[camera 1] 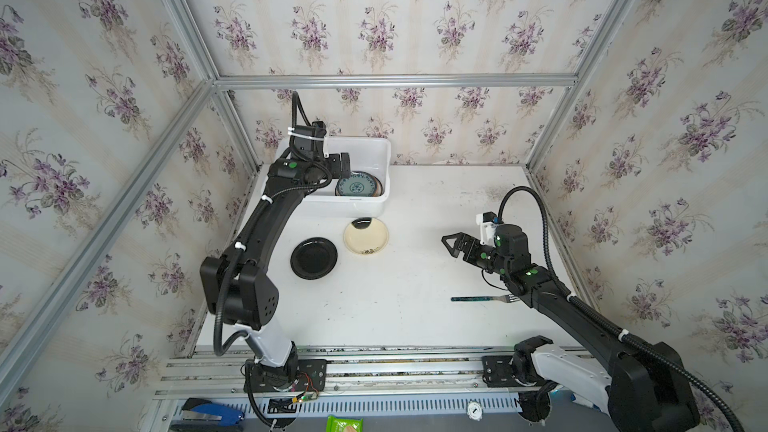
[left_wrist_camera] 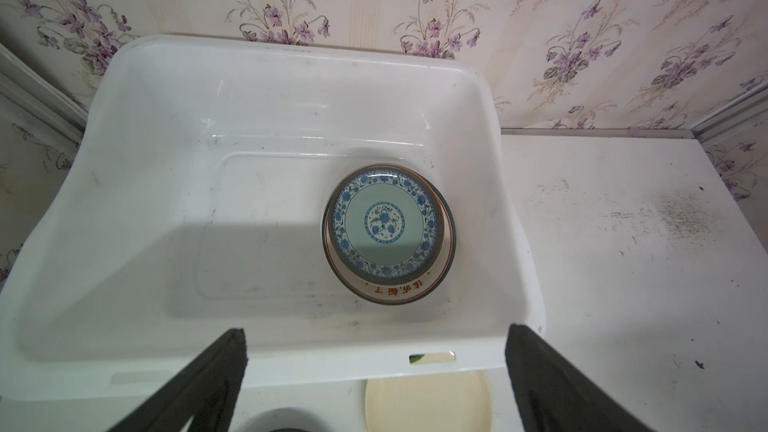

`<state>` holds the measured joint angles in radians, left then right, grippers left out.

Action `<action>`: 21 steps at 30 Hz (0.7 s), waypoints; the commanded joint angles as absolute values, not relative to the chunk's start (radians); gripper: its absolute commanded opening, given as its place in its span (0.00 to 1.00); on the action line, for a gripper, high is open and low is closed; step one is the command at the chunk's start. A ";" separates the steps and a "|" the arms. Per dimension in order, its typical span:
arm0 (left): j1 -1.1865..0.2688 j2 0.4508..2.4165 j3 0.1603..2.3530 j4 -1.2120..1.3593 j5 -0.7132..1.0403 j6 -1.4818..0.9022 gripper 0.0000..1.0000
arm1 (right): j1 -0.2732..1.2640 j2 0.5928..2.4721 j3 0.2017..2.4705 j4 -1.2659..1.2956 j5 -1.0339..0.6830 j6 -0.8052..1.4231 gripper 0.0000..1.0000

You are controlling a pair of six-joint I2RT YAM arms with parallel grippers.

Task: Place the plates into the plastic bin on the countertop
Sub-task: 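Withdraw the left gripper from the bin while the right gripper approaches the cream plate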

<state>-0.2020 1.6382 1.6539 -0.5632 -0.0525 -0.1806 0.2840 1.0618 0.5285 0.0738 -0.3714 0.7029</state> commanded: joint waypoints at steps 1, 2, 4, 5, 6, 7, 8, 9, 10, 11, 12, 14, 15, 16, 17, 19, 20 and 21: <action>-0.204 1.528 1.498 -0.415 -0.116 -0.225 0.99 | 0.285 1.070 0.516 0.155 -0.416 0.731 0.98; -0.204 1.486 1.430 -0.367 -0.130 -0.232 0.99 | 0.286 1.071 0.509 0.165 -0.417 0.737 0.98; -0.204 1.396 1.293 -0.296 -0.168 -0.254 0.99 | 0.289 1.079 0.500 0.174 -0.420 0.744 0.98; -0.204 1.359 1.249 -0.284 -0.180 -0.262 0.99 | 0.291 1.084 0.502 0.170 -0.422 0.744 0.98; -0.203 1.320 1.203 -0.274 -0.188 -0.271 0.99 | 0.293 1.091 0.507 0.167 -0.424 0.742 0.98; -0.203 1.285 1.162 -0.271 -0.192 -0.278 1.00 | 0.297 1.100 0.515 0.164 -0.424 0.738 0.98; -0.203 1.254 1.127 -0.266 -0.193 -0.287 1.00 | 0.302 1.110 0.520 0.165 -0.425 0.735 0.97; -0.203 1.220 1.086 -0.258 -0.194 -0.295 0.99 | 0.307 1.124 0.529 0.173 -0.428 0.731 0.97; -0.202 1.175 1.047 -0.251 -0.192 -0.301 0.99 | 0.314 1.140 0.538 0.182 -0.430 0.727 0.97; -0.202 1.149 1.015 -0.249 -0.192 -0.306 0.99 | 0.322 1.156 0.549 0.186 -0.430 0.726 0.97; -0.202 1.118 0.983 -0.247 -0.192 -0.313 1.00 | 0.329 1.178 0.566 0.191 -0.431 0.724 0.97; -0.202 1.065 0.926 -0.243 -0.186 -0.323 1.00 | 0.346 1.227 0.600 0.199 -0.436 0.720 0.97; -0.201 1.040 0.901 -0.242 -0.174 -0.328 0.99 | 0.354 1.257 0.618 0.205 -0.441 0.719 0.97; -0.201 1.017 0.874 -0.242 -0.160 -0.335 0.99 | 0.359 1.288 0.636 0.213 -0.447 0.724 0.97; -0.201 0.997 0.851 -0.243 -0.148 -0.338 1.00 | 0.365 1.315 0.651 0.224 -0.454 0.729 0.97; -0.199 0.954 0.798 -0.243 -0.132 -0.363 0.99 | 0.381 1.381 0.686 0.255 -0.473 0.742 0.96; -0.199 0.938 0.775 -0.242 -0.123 -0.378 0.99 | 0.390 1.408 0.699 0.271 -0.478 0.745 0.96; -0.199 0.921 0.751 -0.240 -0.109 -0.394 1.00 | 0.402 1.439 0.716 0.281 -0.482 0.748 0.96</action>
